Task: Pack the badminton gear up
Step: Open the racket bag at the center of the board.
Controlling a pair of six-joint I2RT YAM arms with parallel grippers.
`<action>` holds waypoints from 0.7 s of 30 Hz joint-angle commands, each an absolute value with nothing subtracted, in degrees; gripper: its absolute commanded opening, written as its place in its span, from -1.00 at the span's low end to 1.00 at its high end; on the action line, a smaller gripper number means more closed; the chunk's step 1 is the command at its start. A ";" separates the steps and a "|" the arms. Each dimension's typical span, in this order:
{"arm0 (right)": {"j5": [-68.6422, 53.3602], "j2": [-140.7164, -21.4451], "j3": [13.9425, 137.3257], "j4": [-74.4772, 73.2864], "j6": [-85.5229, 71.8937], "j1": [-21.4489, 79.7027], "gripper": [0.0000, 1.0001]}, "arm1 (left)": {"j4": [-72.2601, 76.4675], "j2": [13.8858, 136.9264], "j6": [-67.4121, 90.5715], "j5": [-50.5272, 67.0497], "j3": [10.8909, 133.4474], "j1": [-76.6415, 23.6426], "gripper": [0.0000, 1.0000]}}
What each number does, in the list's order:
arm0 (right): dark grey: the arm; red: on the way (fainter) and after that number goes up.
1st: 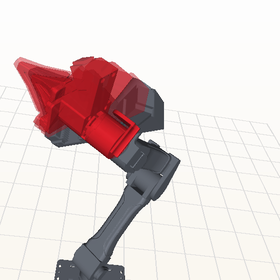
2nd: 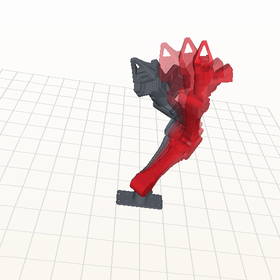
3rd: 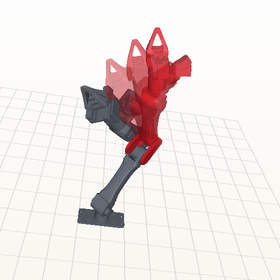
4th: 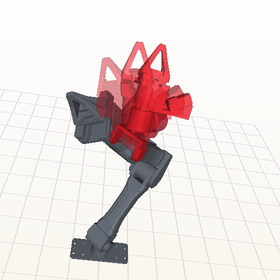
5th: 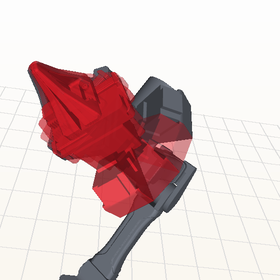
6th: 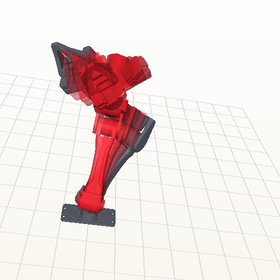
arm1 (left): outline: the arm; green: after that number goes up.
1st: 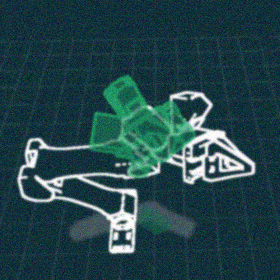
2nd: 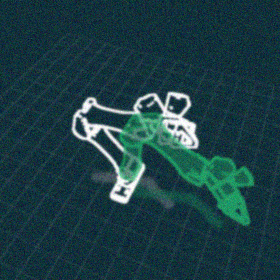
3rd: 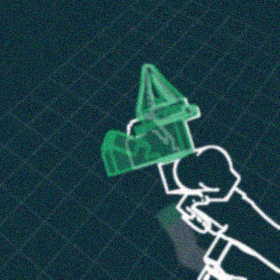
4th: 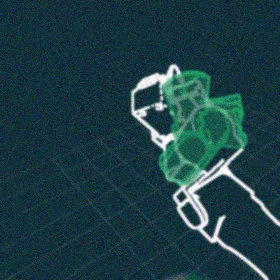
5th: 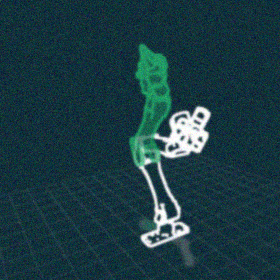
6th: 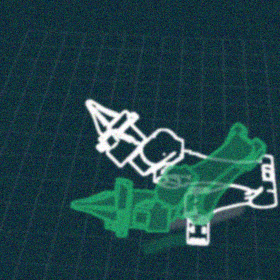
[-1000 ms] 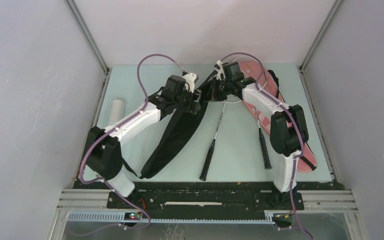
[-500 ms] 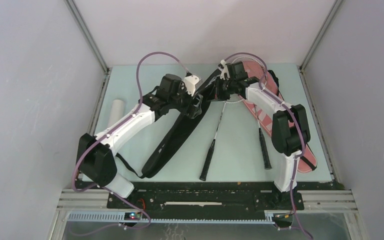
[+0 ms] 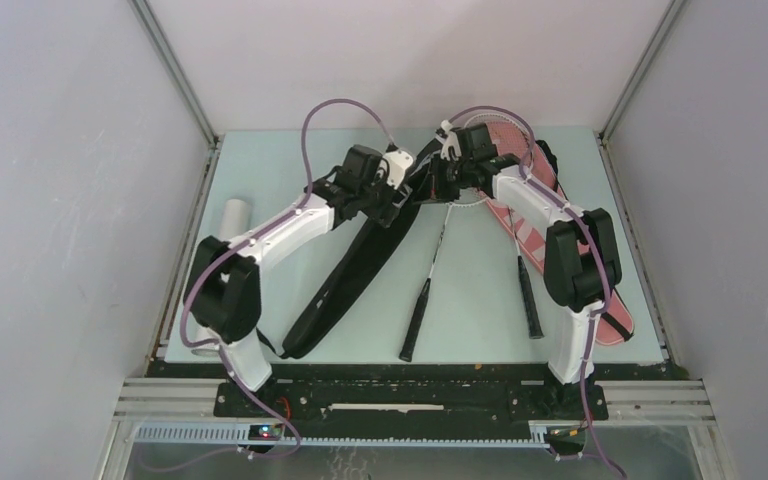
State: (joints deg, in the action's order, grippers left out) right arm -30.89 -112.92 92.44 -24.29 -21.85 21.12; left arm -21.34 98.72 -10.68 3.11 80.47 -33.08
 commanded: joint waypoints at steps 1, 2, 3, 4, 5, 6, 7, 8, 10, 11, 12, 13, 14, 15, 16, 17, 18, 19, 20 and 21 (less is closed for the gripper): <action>-34.39 -108.53 91.28 -21.78 -20.07 19.78 -1.00 | -17.60 102.24 -15.15 0.18 83.77 -33.20 0.35; -34.79 -108.47 91.08 -21.64 -19.82 19.37 -1.00 | -16.83 103.01 -15.48 -1.01 83.61 -33.15 0.27; -35.01 -108.34 90.98 -21.70 -19.56 19.05 -1.00 | -16.33 103.59 -15.10 -1.28 83.53 -32.98 0.12; -35.15 -108.24 90.98 -21.89 -19.14 18.66 -1.00 | -16.33 103.97 -14.42 -0.59 83.71 -32.65 -0.20; -34.79 -108.16 90.97 -22.34 -18.53 18.38 -1.00 | -16.77 104.04 -13.56 0.90 83.90 -32.03 -0.49; -34.25 -107.92 91.01 -22.81 -17.83 18.03 -1.00 | -17.12 103.43 -12.40 1.99 83.89 -31.61 -0.77; -33.65 -107.71 91.09 -23.69 -16.62 17.47 -1.00 | -17.43 102.58 -11.50 2.64 83.74 -31.08 -0.94; -32.81 -107.41 91.30 -24.44 -15.69 17.06 -1.00 | -17.70 101.54 -10.52 2.99 83.67 -30.57 -0.99; -31.52 -106.91 91.90 -26.03 -13.58 16.29 -0.94 | -18.56 99.69 -8.90 3.86 83.64 -29.61 -0.99; -30.70 -106.92 92.61 -27.48 -12.17 15.93 -0.84 | -19.19 99.00 -7.84 3.62 83.78 -29.32 -0.99; -29.62 -107.07 93.83 -29.68 -10.57 15.65 -0.75 | -19.76 98.37 -6.88 3.31 84.00 -29.05 -0.99; -27.96 -107.17 94.88 -31.48 -9.01 15.34 -0.67 | -20.26 97.93 -5.91 3.06 84.13 -28.89 -0.99; -27.04 -107.37 96.04 -33.51 -7.61 14.97 -0.56 | -20.95 97.64 -4.77 2.64 84.31 -28.79 -0.99; -26.47 -107.48 96.71 -35.49 -6.13 14.51 -0.44 | -21.43 97.46 -3.68 2.31 84.48 -28.75 -0.99; -26.35 -107.22 96.71 -36.49 -4.96 14.07 -0.30 | -21.79 97.33 -2.57 2.61 84.56 -28.76 -0.99; -26.89 -106.80 96.50 -37.24 -3.92 13.42 -0.17 | -22.02 97.25 -1.53 2.51 84.60 -28.81 -1.00; -28.38 -106.22 96.10 -37.80 -2.81 12.75 0.01 | -22.22 97.37 -0.61 1.99 84.68 -28.87 -0.99; -29.76 -105.29 95.43 -38.15 -2.13 12.00 0.25 | -22.45 97.50 -0.39 1.71 84.72 -28.91 -1.00; -31.16 -104.13 94.35 -37.88 -1.58 11.11 0.44 | -22.66 97.61 -0.36 0.84 84.79 -29.00 -0.99; -32.12 -102.61 93.10 -37.20 -0.99 9.97 0.65 | -22.67 97.60 -0.35 -0.53 84.69 -29.15 -0.99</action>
State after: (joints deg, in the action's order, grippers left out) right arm -30.35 -109.91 93.95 -35.24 -7.29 13.91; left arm -20.91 100.22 -4.08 2.63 80.53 -28.84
